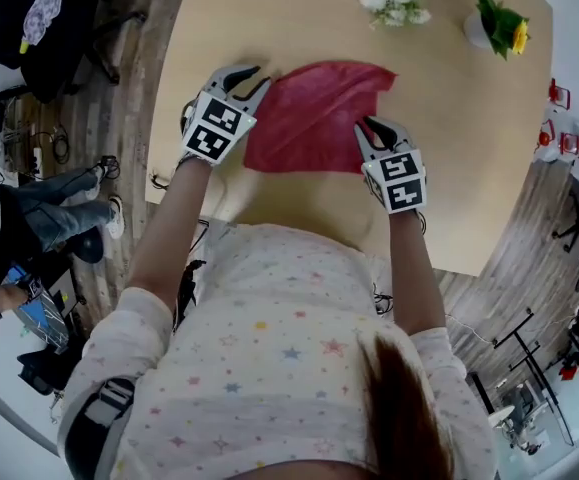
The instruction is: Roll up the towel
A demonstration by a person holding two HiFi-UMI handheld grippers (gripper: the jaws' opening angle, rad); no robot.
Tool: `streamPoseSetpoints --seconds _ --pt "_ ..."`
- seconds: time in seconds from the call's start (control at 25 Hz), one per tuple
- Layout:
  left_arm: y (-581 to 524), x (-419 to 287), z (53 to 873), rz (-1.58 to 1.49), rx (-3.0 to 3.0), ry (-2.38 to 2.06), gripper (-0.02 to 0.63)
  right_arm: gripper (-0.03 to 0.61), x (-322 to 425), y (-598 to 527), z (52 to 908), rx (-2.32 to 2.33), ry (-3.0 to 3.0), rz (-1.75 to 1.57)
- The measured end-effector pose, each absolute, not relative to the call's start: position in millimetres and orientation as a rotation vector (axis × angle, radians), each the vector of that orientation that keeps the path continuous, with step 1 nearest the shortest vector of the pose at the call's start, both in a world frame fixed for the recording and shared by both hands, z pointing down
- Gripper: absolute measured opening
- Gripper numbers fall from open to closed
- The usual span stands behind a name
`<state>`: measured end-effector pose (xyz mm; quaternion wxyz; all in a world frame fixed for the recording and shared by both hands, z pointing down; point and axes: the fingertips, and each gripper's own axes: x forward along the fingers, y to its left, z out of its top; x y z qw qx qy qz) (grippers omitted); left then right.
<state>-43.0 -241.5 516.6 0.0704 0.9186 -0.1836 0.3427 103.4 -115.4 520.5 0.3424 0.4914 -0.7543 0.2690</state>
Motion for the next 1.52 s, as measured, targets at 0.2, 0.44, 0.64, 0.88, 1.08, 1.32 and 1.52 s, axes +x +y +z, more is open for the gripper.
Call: streamPoseSetpoints --seconds 0.2,0.44,0.64,0.88,1.08,1.32,1.52 --pt "-243 -23 548 1.189 2.759 -0.399 0.095 0.071 81 -91 538 1.214 -1.952 0.754" --pt "-228 -16 562 1.296 2.758 -0.265 0.058 0.075 72 -81 548 1.181 -1.942 0.774" --pt "-226 -14 563 1.324 2.765 -0.231 0.025 0.078 71 -73 557 1.16 -1.912 0.776" --pt "-234 -15 563 1.306 2.728 -0.228 0.026 0.077 73 -71 560 1.181 -1.909 0.775" --pt "-239 -14 569 1.408 2.766 -0.191 0.018 0.074 75 -66 565 1.168 -1.895 0.768" --pt "-283 -9 565 1.453 2.787 -0.347 0.014 0.075 83 -56 563 1.179 -1.877 0.779" --pt "-292 -7 566 1.459 2.781 -0.306 0.015 0.077 85 -47 559 1.191 -1.863 0.805"
